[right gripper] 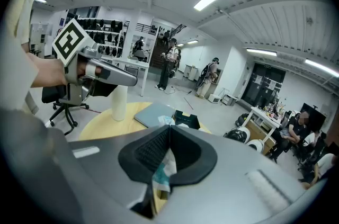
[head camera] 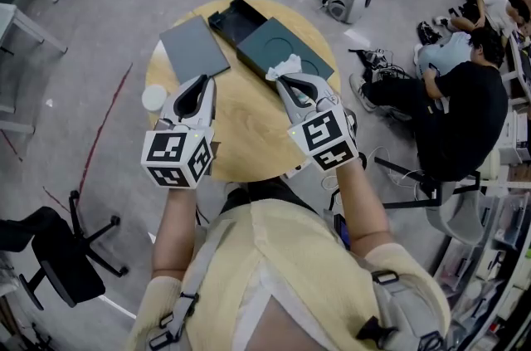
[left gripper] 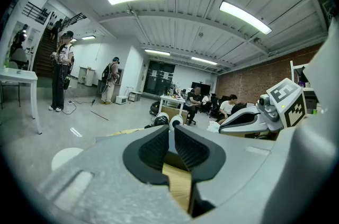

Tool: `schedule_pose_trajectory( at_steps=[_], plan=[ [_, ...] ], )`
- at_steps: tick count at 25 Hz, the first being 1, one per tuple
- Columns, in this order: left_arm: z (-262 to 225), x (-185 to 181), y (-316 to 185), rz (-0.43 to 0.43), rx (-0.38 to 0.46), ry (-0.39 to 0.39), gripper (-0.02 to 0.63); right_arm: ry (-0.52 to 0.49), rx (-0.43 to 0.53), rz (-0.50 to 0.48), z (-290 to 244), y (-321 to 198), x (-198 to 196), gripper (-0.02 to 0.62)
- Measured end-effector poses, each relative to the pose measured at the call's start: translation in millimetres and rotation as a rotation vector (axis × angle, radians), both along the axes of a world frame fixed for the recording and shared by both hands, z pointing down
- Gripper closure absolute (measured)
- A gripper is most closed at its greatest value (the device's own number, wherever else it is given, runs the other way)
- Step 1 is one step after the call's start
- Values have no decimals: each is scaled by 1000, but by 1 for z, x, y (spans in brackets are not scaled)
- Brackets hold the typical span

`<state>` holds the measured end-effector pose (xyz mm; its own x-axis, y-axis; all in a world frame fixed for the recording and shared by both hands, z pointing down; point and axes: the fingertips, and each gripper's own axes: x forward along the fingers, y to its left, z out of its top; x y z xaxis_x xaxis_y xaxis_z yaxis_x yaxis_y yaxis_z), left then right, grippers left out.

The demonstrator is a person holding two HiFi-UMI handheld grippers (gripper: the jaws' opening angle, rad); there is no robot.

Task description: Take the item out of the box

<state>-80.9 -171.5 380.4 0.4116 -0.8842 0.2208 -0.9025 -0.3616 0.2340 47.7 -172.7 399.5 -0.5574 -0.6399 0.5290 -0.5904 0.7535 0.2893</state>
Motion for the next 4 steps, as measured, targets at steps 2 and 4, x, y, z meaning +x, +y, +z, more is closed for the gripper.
schedule_pose_trajectory(
  at_steps=[2, 4],
  plan=[
    [0, 0, -2, 1, 0, 0, 577, 0, 0, -3, 0, -2, -1, 584],
    [0, 0, -4, 3, 0, 2, 577, -1, -1, -5, 1, -4, -2, 584]
  ],
)
